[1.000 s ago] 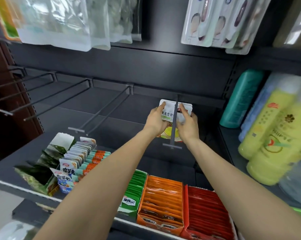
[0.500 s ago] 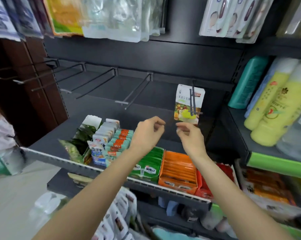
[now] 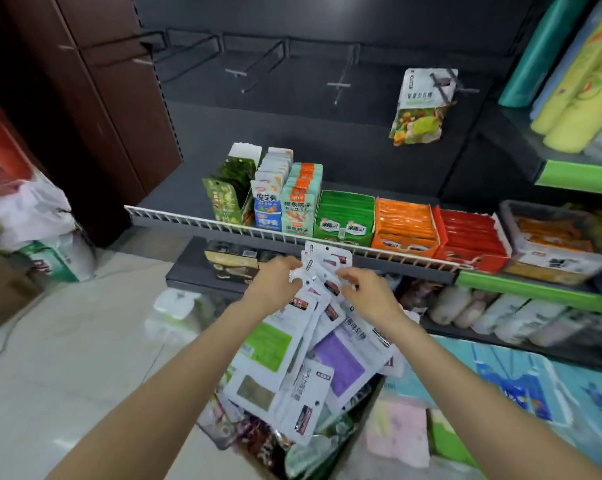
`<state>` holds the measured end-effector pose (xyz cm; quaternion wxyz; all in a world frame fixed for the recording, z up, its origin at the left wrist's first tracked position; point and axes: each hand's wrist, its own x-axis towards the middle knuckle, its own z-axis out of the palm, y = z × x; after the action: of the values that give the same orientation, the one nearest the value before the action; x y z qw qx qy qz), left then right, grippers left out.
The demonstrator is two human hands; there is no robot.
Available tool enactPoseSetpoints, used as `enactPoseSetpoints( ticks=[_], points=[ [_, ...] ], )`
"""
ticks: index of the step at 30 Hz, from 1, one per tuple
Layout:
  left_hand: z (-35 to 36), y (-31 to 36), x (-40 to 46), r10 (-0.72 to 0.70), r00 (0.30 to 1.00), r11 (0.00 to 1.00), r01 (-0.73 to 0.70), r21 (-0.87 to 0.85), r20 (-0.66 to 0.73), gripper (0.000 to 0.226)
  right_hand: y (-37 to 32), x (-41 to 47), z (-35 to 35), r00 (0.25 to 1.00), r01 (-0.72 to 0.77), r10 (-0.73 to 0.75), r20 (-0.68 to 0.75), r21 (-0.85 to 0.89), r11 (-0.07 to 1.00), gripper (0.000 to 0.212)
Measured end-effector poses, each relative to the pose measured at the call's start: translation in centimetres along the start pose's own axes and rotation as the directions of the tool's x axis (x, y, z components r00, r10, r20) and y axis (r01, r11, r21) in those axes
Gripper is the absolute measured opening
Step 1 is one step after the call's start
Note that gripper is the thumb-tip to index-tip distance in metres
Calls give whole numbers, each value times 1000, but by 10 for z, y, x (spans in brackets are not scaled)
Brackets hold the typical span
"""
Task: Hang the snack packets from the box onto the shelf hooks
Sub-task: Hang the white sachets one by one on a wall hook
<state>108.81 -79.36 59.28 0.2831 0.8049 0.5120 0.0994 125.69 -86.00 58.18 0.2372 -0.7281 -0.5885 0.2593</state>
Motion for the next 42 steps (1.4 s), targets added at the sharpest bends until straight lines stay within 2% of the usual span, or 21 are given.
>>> enactPoseSetpoints(
  ticks=[3, 5, 7, 10, 13, 18, 20, 22, 24, 27, 29, 31, 35, 37, 40, 42],
  points=[
    [12, -27, -13, -48, 989, 999, 44, 30, 141, 70, -5, -7, 21, 999, 20, -15, 44, -106, 994, 42],
    [20, -40, -18, -92, 977, 993, 74, 96, 191, 92, -7, -8, 33, 997, 33, -23, 72, -132, 991, 44],
    [27, -48, -24, -143, 964, 984, 114, 136, 225, 104, -8, -7, 43, 995, 13, 3, 101, -155, 988, 44],
    [36, -54, -33, -185, 948, 980, 157, 124, 259, 113, -5, -3, 57, 997, -13, 28, 68, -217, 976, 42],
    [45, -56, -39, -191, 953, 979, 165, 122, 236, 119, -8, 0, 62, 998, -62, 59, -20, -245, 967, 30],
    [53, -54, -46, -210, 965, 975, 194, 111, 157, 121, -14, 0, 62, 992, -58, 41, -118, -149, 987, 9],
    [53, -53, -47, -190, 974, 980, 181, 82, 121, 118, -18, -2, 60, 995, -33, 29, -93, -38, 999, 3],
    [48, -51, -48, -113, 988, 994, 112, 10, 103, 109, -24, -7, 52, 996, -41, 50, -76, 125, 991, 16],
    [37, -47, -48, 3, 998, 995, 4, -103, 68, 90, -30, -10, 43, 992, -48, 73, -106, 227, 973, 24],
    [17, -35, -49, 116, 990, 977, -129, -168, -85, 54, -40, -15, 25, 978, -67, 125, -166, 317, 946, 22],
    [6, -27, -48, 142, 964, 963, -188, -194, -226, 41, -49, -17, 15, 971, -63, 156, -183, 434, 899, 17],
    [-6, -14, -48, 168, 943, 940, -241, -240, -289, 37, -61, -21, 6, 967, -37, 162, -194, 526, 850, 11],
    [-21, 24, -47, 277, 929, 911, -335, -241, -245, 49, -79, -20, -12, 954, 59, 134, -268, 605, 794, 13],
    [-25, 41, -44, 307, 909, 898, -375, -229, -283, 52, -82, -17, -24, 947, 79, 137, -290, 624, 777, 14],
    [-35, 64, -36, 361, 855, 869, -453, -197, -372, 38, -82, -15, -50, 953, 145, 83, -290, 682, 717, 15],
    [-47, 78, -26, 338, 833, 854, -468, -229, -438, 29, -76, -11, -69, 943, 217, 5, -332, 627, 748, 12]
  ],
)
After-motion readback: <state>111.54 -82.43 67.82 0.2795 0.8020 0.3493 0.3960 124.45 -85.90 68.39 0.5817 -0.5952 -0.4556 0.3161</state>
